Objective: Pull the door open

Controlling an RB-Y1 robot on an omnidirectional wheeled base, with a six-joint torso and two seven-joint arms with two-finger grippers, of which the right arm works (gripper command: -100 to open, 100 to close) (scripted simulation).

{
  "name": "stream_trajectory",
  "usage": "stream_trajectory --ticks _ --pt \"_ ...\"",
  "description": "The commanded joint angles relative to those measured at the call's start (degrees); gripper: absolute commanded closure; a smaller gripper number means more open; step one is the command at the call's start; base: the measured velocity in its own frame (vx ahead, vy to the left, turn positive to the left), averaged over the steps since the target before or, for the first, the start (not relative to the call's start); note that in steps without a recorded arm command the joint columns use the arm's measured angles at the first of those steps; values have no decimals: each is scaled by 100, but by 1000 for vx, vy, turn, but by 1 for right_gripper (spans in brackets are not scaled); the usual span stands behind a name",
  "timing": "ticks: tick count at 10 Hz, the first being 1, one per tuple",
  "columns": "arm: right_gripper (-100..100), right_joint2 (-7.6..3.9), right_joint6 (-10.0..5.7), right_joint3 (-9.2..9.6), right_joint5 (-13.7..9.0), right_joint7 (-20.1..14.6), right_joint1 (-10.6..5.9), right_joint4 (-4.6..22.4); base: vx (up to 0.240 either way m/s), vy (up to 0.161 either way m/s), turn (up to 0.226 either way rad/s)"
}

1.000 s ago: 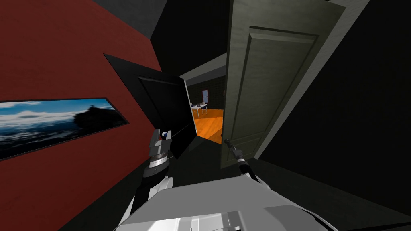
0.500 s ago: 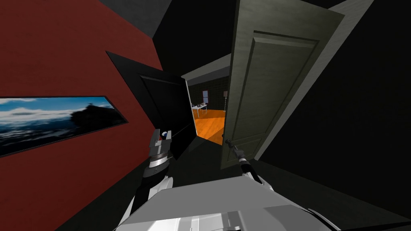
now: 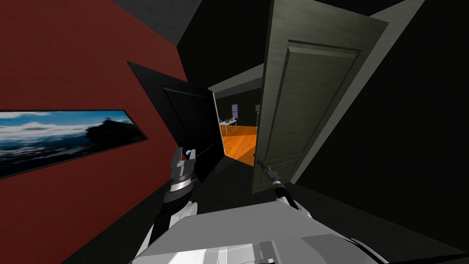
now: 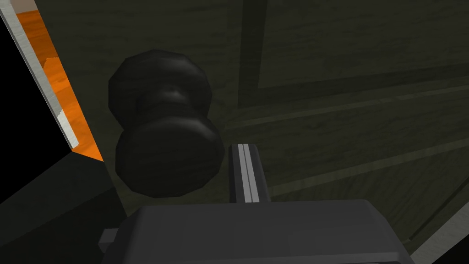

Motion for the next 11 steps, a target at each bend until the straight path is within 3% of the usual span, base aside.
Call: stream_trajectory --ticks 1,4,7,8,9,11 --pt "-100 -55 -104 161 82 -110 54 -40 -104 -10 115" --pt "-100 -144 -276 424 213 -289 136 -116 -201 -42 124" --pt "-100 -246 -485 736 366 -506 226 -223 -222 -115 108" --pt "-100 -222 -466 676 337 -474 181 -136 -96 -54 18" --pt "-100 -78 -465 632 280 -347 27 2 44 -13 139" --pt "-100 59 -450 579 221 -214 -125 139 111 -9 95"
